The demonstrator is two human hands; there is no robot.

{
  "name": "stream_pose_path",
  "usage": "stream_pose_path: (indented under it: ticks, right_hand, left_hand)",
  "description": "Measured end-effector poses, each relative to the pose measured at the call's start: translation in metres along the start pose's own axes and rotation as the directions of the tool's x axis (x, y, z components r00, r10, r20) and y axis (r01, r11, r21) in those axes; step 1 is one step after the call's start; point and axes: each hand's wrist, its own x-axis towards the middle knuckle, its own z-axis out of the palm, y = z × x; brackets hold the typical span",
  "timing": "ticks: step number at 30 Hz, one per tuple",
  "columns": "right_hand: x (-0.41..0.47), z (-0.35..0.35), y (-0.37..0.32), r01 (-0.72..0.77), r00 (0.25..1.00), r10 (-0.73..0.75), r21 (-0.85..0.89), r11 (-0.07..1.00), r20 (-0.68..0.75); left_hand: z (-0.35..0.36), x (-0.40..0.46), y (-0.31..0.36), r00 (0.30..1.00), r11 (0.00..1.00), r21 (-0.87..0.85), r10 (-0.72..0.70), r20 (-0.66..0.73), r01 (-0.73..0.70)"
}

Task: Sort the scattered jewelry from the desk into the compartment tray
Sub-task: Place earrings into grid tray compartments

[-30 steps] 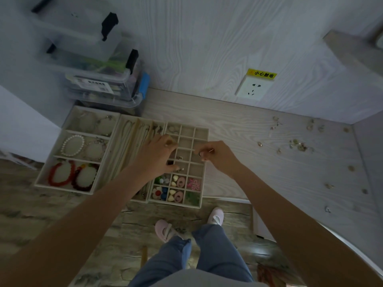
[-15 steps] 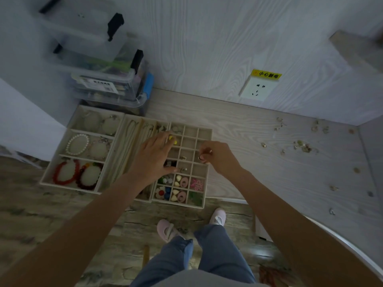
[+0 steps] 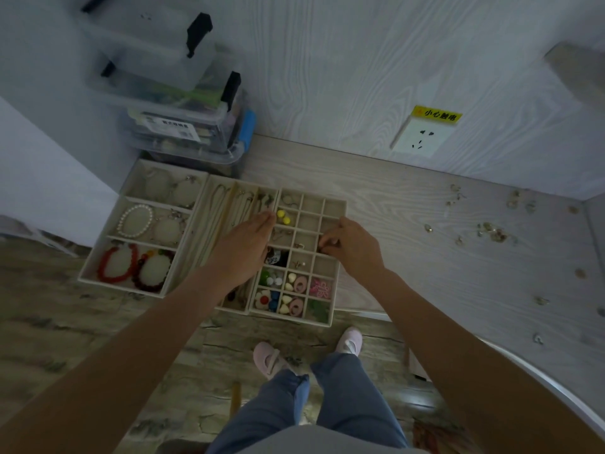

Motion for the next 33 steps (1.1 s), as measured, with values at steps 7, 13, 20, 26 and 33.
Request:
stream_pose_path:
  ticks: [7, 13, 20, 26, 33]
  right_hand:
    - [-0.001, -0.006, -0.001, -0.014, 1.0, 0.013, -0.017, 1.0, -0.005]
    - [0.001, -0.009, 0.002, -0.058, 0.998, 0.058, -0.076, 0.995, -0.003]
    - [0.004, -0.007, -0.005, -0.006, 0.998, 0.017, -0.163, 0.987, 0.065]
    - [0.006, -0.007, -0.012, 0.137, 0.99, -0.119, -0.361, 0.922, 0.072]
    - [0.007, -0.006, -0.008, 0.195, 0.981, -0.171, -0.418, 0.887, 0.093]
  left_hand:
    - [0.001, 0.002, 0.003, 1.0, 0.996, 0.091, -0.014, 0.01, 0.013]
    - [-0.004, 0.007, 0.003, 0.998, 0.992, 0.124, -0.015, 0.059, 0.007]
    - [-0.009, 0.005, 0.008, 0.997, 0.989, 0.146, -0.037, 0.068, 0.027]
    - [-0.009, 0.006, 0.008, 0.997, 0.985, 0.173, -0.023, 0.079, 0.009]
    - [-0.012, 0.005, 0.011, 0.997, 0.982, 0.19, -0.021, 0.078, 0.006]
